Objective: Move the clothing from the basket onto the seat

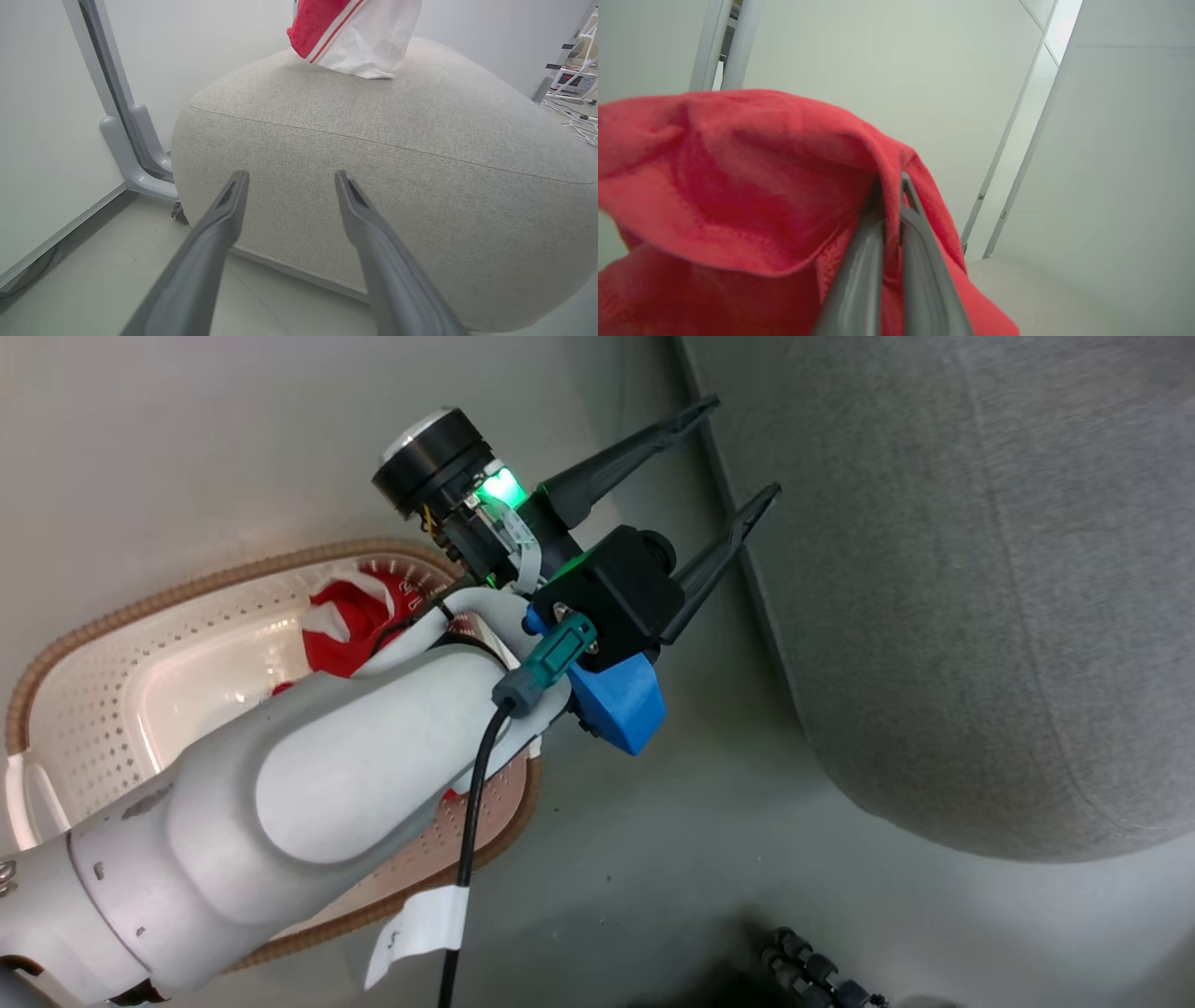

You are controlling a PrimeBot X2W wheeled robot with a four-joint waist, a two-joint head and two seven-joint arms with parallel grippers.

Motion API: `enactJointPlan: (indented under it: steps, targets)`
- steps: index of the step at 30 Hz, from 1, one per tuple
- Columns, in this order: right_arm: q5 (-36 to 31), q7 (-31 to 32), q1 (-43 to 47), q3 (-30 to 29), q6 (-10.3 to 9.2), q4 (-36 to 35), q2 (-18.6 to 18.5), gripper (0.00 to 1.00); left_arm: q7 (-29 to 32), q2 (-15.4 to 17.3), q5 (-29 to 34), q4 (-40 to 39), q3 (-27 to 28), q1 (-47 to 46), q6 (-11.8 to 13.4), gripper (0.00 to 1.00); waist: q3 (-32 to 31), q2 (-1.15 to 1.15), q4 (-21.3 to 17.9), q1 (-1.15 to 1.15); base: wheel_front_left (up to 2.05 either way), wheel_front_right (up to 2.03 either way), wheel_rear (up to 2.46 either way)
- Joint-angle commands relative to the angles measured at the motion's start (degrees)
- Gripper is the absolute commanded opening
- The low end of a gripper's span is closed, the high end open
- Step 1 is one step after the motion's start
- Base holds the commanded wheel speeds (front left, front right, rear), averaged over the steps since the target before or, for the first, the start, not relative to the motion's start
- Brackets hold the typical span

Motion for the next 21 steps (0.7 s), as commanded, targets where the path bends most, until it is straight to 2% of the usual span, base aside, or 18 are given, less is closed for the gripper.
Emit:
enactJointPlan:
  steps: [1,10,19,20,21]
  targets:
    - [-0.5,-0.2,-0.5,-0.2,0.01,1.6,-0.1,0.00,0.2,0.4,0.3,-0.6,0.2,-1.2,0.3,1.00,2.7,0.00,1.0,-0.01,0.00,0.00,0.00]
    - [-1.8,-0.2,4.5,-4.3,0.00,12.2,5.1,0.00,0.8,1.4,1.0,-2.2,-0.3,-1.1,1.1,1.00,5.0,0.00,1.7,-0.01,0.00,0.00,0.00]
    - [-3.6,-0.2,7.5,-4.7,0.01,16.0,9.2,0.00,0.8,2.5,0.5,-2.7,-0.2,-0.7,1.6,1.00,4.4,0.00,1.7,-0.01,0.00,0.00,0.00]
    - [-3.6,-0.2,7.4,-5.0,0.00,16.0,9.2,0.05,0.7,2.5,0.5,-2.7,-0.3,-0.6,1.6,1.00,4.1,0.00,1.6,-0.01,0.00,0.00,0.00]
    - [-3.6,-0.2,7.4,-5.2,0.01,16.2,8.8,0.88,0.6,2.3,0.4,-2.7,-0.3,-0.6,1.6,1.00,3.8,0.00,1.6,-0.01,0.00,0.00,0.00]
